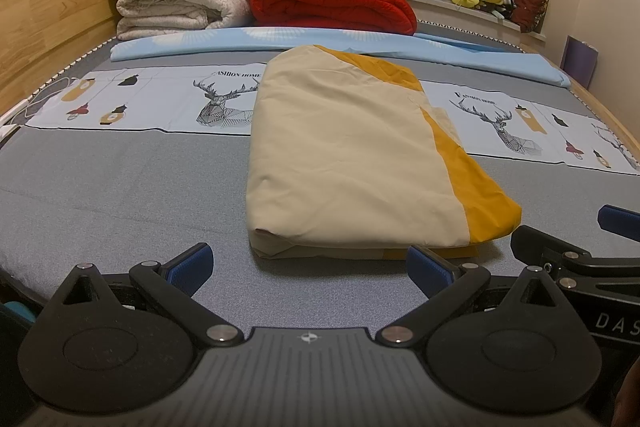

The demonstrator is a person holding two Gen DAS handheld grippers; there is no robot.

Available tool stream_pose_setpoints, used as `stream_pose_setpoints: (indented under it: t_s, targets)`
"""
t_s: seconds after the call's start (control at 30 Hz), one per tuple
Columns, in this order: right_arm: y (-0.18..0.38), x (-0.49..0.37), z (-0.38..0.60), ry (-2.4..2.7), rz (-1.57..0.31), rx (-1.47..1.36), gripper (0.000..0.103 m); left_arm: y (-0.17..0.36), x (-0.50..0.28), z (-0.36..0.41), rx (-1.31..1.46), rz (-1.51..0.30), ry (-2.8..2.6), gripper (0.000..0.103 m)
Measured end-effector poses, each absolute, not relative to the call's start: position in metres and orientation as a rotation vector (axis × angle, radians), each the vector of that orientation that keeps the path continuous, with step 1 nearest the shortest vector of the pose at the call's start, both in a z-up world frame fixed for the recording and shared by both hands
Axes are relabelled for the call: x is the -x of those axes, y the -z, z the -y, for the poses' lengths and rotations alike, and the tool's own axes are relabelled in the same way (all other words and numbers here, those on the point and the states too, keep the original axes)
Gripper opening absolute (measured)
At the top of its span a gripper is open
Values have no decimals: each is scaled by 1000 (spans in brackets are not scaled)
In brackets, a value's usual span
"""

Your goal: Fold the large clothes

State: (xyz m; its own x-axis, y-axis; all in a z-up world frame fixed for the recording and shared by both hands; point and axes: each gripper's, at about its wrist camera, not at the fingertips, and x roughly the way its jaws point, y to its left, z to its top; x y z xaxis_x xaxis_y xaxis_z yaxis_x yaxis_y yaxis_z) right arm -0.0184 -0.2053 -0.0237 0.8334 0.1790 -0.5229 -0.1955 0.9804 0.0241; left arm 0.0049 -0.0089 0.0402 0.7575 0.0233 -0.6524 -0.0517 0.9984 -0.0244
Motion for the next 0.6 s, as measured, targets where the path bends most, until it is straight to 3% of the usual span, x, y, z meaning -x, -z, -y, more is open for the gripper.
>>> stream_pose_setpoints:
  t_s: [0.6]
  targets:
    - [25, 19, 205, -199, -553, 31, 102, -36, -7, 7, 38, -708, -34, 102]
